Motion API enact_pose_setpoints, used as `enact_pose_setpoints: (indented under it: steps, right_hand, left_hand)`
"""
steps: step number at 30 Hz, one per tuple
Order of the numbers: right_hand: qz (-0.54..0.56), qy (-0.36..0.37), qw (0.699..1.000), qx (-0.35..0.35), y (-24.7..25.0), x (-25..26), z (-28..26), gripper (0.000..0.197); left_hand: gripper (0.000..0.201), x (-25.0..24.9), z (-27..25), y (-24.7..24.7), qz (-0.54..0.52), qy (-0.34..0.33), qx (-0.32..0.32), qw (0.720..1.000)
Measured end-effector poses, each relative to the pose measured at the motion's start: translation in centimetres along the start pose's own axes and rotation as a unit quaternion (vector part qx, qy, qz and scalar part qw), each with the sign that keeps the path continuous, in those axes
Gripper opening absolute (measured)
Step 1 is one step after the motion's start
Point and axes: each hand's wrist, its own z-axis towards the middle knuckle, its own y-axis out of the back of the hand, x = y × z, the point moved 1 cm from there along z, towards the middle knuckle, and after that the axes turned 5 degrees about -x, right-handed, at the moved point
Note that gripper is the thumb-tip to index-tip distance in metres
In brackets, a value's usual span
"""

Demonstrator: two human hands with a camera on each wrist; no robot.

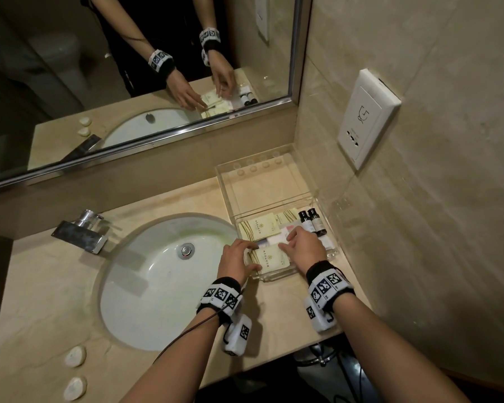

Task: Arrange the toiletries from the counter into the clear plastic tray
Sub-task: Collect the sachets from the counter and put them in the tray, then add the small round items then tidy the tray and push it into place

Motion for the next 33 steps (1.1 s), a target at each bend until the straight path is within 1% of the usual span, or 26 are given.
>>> enact_pose_setpoints:
  steps: [2,4,6,8,10,12,15,19,22,25,29,33]
  right_hand:
    - [-0.003,0.05,0.998,-0.024,0.4,1.3,-0.1,0.02]
    - [0.001,0.114,0.993,-0.023,0.3,3.3,-0.3,0.015]
    - [0.007,0.175,0.984,0.002,-0.7,5.6,-0.8,0.013]
    - [0.012,0.218,0.975,0.031,-2.5,8.2,-1.6,0.011]
    - [-0.006,0.259,0.964,0.067,-4.9,10.8,-2.7,0.011]
    - [-0.037,0.311,0.944,0.108,-7.7,13.5,-4.2,0.013]
    - [-0.086,0.391,0.901,0.165,-12.2,17.6,-7.3,0.018]
    - [-0.126,0.456,0.851,0.228,-17.9,22.7,-12.3,0.021]
    - [-0.151,0.492,0.817,0.26,-22.0,25.8,-15.7,0.022]
    - [-0.172,0.504,0.798,0.283,-25.8,28.1,-18.6,0.022]
    - [-0.2,0.495,0.787,0.309,-30.0,29.7,-20.9,0.031]
    - [-0.221,0.483,0.784,0.321,-32.9,30.0,-21.8,0.048]
  left_hand:
    - [0.039,0.6,-0.2,1.1,-0.01,-0.006,-0.019,1.0]
    - [0.031,1.6,-0.8,2.6,-0.002,0.004,-0.034,0.999]
    - [0.025,3.3,-1.6,4.5,0.009,0.032,-0.048,0.998]
    - [0.023,5.8,-3.0,6.6,0.015,0.066,-0.062,0.996]
    - [0.02,8.9,-5.0,8.7,0.028,0.099,-0.078,0.992]
    - [0.018,12.1,-7.5,10.9,0.047,0.137,-0.096,0.985]
    - [0.017,16.9,-11.8,14.1,0.059,0.202,-0.128,0.969]
    - [0.012,22.6,-17.6,17.2,0.036,0.301,-0.172,0.937]
    - [0.011,25.9,-21.3,18.5,0.016,0.353,-0.189,0.916]
    - [0.025,28.5,-24.1,18.7,-0.017,0.382,-0.188,0.905]
    - [0.043,31.4,-25.8,17.8,-0.031,0.401,-0.163,0.901]
    - [0.048,33.0,-26.0,16.8,-0.039,0.388,-0.145,0.909]
